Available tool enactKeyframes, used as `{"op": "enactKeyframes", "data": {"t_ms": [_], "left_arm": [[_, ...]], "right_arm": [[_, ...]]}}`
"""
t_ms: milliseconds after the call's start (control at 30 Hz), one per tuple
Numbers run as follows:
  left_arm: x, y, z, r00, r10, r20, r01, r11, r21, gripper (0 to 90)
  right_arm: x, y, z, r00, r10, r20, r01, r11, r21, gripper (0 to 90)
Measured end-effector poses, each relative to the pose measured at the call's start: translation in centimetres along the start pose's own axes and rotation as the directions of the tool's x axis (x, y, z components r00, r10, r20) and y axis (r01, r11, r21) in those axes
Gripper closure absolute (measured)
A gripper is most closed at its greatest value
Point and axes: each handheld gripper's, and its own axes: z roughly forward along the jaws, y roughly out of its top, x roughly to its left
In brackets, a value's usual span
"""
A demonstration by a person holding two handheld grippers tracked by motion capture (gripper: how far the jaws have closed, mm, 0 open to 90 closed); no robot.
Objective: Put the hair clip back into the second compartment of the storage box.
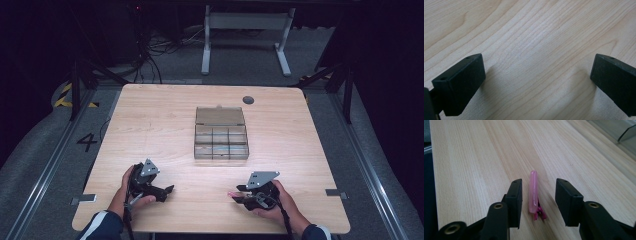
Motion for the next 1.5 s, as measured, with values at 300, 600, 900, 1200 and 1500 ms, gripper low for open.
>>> {"op": "enactKeyframes", "data": {"t_ms": [300, 600, 900, 1200, 1500], "left_arm": [[0.0, 0.0, 0.0, 1.0000, 0.000, 0.000, 0.000, 1.0000, 0.000, 0.3], [0.0, 0.0, 0.0, 1.0000, 0.001, 0.000, -0.001, 1.0000, 0.000, 0.3], [0.0, 0.0, 0.0, 1.0000, 0.004, 0.001, -0.004, 1.0000, -0.001, 0.3], [0.0, 0.0, 0.0, 1.0000, 0.005, 0.004, -0.005, 1.0000, 0.000, 0.3], [0.0, 0.0, 0.0, 1.0000, 0.005, 0.003, -0.005, 1.0000, -0.002, 0.3]], "right_arm": [[0.2, -0.1, 0.3, 0.9998, -0.018, 0.006, 0.018, 0.9998, 0.012, 68.6], [0.5, -0.3, 0.4, 0.9985, -0.054, 0.002, 0.054, 0.9985, 0.004, 82.7], [0.3, -0.4, 0.0, 0.9981, -0.059, 0.015, 0.059, 0.9982, 0.005, 83.3], [-0.7, -0.6, -1.2, 0.9988, -0.037, 0.034, 0.037, 0.9990, -0.024, 83.3], [-1.8, -0.7, -2.6, 0.9977, -0.016, 0.066, 0.020, 0.9983, -0.055, 83.4]]}}
